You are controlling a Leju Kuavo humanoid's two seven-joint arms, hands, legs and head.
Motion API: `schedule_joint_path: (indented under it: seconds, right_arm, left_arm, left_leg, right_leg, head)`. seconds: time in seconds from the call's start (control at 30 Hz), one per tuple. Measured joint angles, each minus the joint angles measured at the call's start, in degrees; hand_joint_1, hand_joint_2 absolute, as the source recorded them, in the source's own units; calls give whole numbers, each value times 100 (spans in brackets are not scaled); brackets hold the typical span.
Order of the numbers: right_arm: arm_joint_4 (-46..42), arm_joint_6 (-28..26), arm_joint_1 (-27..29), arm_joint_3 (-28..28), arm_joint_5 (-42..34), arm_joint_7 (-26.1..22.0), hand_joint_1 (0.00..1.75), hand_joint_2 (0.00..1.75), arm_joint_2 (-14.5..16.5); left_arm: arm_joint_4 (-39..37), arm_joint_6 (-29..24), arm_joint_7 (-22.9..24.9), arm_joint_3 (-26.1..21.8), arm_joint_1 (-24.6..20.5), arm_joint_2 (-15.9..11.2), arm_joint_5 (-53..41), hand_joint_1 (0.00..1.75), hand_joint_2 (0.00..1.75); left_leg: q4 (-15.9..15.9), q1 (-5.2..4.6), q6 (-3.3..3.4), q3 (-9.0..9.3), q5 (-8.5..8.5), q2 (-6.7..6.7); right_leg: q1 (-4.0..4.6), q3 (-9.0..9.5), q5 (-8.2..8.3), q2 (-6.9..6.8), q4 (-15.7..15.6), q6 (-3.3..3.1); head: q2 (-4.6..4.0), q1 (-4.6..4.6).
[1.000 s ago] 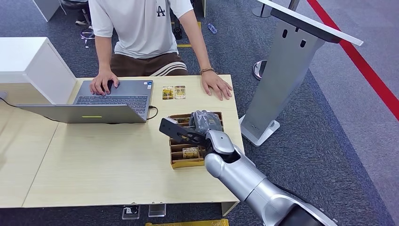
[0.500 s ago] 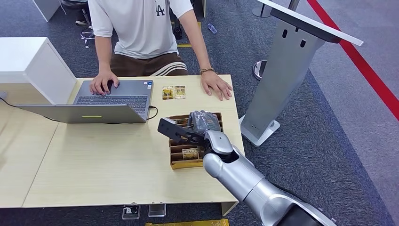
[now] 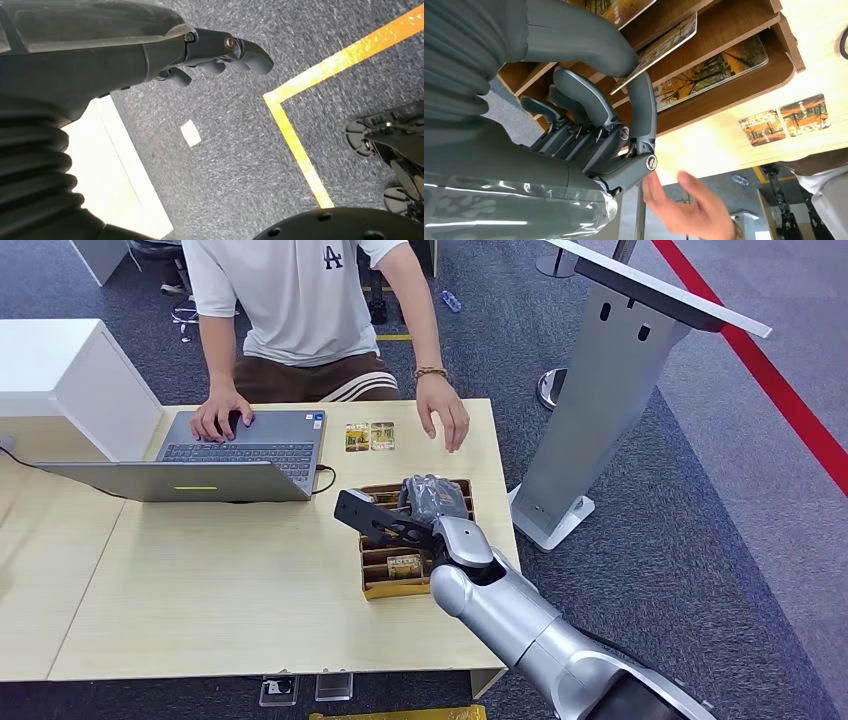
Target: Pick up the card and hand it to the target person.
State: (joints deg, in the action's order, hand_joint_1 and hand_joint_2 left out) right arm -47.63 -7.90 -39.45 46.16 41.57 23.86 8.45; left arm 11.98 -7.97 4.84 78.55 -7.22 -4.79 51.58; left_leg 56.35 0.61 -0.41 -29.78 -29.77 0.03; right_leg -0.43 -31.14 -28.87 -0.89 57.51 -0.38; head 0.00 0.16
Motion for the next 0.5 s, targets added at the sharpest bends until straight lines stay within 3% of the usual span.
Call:
schedule_joint_path:
  seconds: [0.27,0.5]
  right_arm:
    - [-228,-132,-2,-2,-33,77,175,175,-24]
    - [-1051,-213,-21,-37,57,286,175,175,-205]
  left_arm:
    - [0,-33,15,-2,-1,0,12,0,175]
    - [0,-24,-8,-2,5,-1,41,0,175]
  left_leg:
    - [1,0,0,-1,0,0]
    - [2,0,0,-1,0,0]
  right_leg:
    - [0,-1,0,0,0,0]
    - [0,-2,0,0,0,0]
  head:
    - [0,-2]
    - [0,-2]
